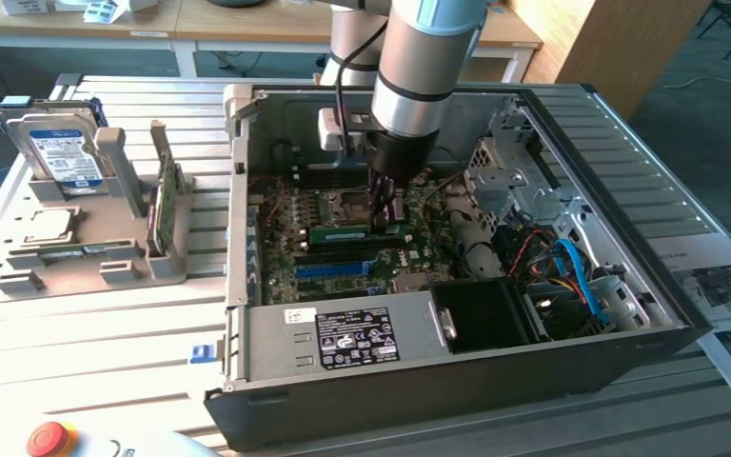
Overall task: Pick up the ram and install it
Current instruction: 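Insert the ram into the slot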
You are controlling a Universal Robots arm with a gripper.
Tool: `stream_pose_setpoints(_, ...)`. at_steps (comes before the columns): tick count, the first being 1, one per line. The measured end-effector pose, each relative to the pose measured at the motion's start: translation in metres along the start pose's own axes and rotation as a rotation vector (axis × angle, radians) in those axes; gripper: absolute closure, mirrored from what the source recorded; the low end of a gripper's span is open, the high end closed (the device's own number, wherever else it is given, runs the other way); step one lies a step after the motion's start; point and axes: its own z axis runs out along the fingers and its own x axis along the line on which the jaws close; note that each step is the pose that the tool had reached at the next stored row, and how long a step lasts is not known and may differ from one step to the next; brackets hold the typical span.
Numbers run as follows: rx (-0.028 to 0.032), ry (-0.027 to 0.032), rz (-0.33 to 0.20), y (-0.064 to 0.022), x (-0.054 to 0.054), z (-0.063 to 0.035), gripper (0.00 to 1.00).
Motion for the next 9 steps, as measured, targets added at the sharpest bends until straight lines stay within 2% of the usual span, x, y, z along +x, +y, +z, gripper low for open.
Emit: stream_pose_setpoints(9,-0.0001,0.0,0.0,0.0,0.0006,0.001,0.88)
